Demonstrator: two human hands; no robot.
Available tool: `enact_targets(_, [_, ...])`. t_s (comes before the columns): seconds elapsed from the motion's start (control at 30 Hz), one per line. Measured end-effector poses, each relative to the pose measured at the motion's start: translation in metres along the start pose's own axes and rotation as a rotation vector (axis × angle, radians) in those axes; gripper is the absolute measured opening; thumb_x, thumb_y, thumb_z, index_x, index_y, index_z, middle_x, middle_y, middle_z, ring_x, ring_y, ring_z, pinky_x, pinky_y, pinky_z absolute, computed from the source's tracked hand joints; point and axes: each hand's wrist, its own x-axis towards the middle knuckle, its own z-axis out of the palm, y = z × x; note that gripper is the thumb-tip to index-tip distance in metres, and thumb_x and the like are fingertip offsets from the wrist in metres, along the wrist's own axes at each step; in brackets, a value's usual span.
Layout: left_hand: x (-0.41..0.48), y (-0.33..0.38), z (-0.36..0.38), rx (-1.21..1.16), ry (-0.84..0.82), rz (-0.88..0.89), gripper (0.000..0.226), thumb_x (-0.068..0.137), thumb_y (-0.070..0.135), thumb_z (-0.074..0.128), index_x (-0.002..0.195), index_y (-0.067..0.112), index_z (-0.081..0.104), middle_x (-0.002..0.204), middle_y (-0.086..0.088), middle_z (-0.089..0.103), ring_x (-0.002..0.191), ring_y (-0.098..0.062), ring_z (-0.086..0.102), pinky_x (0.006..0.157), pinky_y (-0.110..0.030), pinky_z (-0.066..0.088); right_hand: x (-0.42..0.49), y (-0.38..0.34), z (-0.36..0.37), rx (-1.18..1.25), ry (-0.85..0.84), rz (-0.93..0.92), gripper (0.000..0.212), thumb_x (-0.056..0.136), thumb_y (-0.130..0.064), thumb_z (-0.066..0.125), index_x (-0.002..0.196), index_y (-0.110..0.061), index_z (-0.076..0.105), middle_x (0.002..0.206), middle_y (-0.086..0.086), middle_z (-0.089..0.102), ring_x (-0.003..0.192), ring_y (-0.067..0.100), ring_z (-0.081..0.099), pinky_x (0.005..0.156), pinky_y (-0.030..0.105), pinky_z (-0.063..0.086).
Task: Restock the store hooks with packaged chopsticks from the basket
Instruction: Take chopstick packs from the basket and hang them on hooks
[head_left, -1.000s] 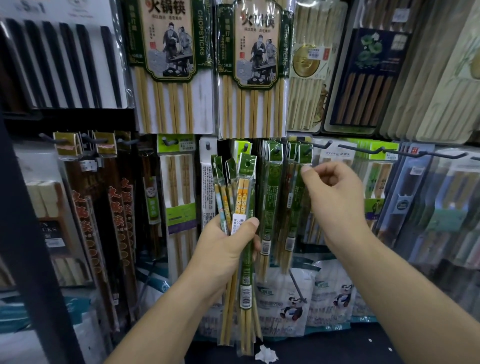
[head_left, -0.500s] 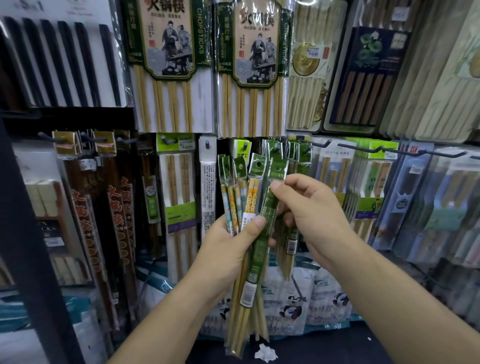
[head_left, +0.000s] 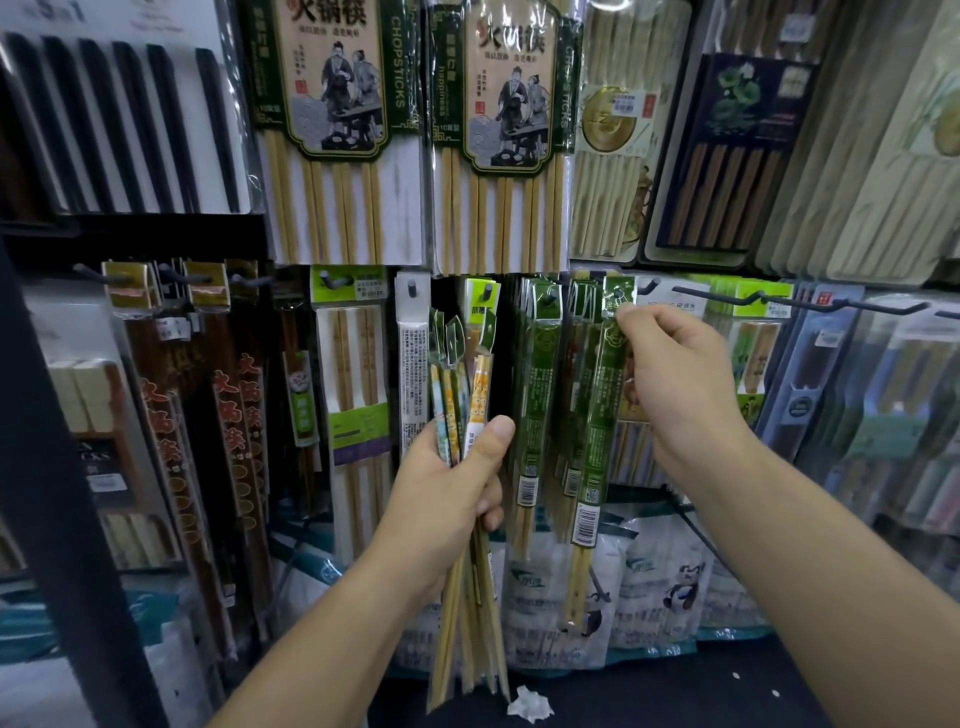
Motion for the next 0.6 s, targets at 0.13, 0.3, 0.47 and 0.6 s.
enact_targets(0.13, [0.0, 0.004, 0.002, -0.199, -0.047, -0.072, 0.041, 0.091, 0.047, 0.068, 0.103, 0.01, 0.053, 0.067, 0.001, 0.045, 0.048, -0.012, 0.036, 0.045, -0.027, 0.038, 0.002, 0.0, 0.001, -0.027, 0.01, 0.0, 0.029, 0.1, -0.028, 0.06, 0.093, -0.001, 0.067, 0.06, -0.006, 0.033, 0.053, 0.007, 0.033, 0.055, 0.013, 0.04])
enact_targets(0.3, [0.0, 0.003, 0.001, -0.209, -0.059, -0.087, 0.025, 0.097, 0.032, 0.059, 0.097, 0.01, 0.049, 0.068, -0.002, 0.051, 0.048, -0.014, 0.04, 0.047, -0.029, 0.038, 0.002, -0.002, 0.003, -0.043, -0.005, 0.017, 0.037, 0.101, -0.028, 0.059, 0.067, -0.012, 0.06, 0.053, -0.01, 0.028, 0.048, 0.007, 0.029, 0.064, 0.019, 0.037])
enact_targets(0.47, [-0.001, 0.005, 0.003, -0.129, -0.061, -0.018, 0.016, 0.092, 0.038, 0.062, 0.082, 0.027, 0.066, 0.074, 0.0, 0.061, 0.055, -0.015, 0.053, 0.05, -0.029, 0.047, 0.007, 0.009, 0.003, -0.106, -0.001, -0.012, 0.043, 0.101, -0.032, 0.059, 0.064, -0.012, 0.052, 0.048, -0.009, 0.03, 0.051, 0.011, 0.034, 0.071, 0.014, 0.042])
enact_targets(0.6, [-0.002, 0.006, 0.004, -0.044, -0.084, -0.017, 0.021, 0.091, 0.041, 0.062, 0.074, 0.034, 0.072, 0.073, 0.0, 0.065, 0.06, -0.015, 0.057, 0.052, -0.028, 0.049, 0.011, 0.023, 0.002, -0.144, 0.045, -0.039, 0.042, 0.099, -0.037, 0.063, 0.076, -0.002, 0.061, 0.049, -0.011, 0.038, 0.053, 0.007, 0.042, 0.069, 0.016, 0.044])
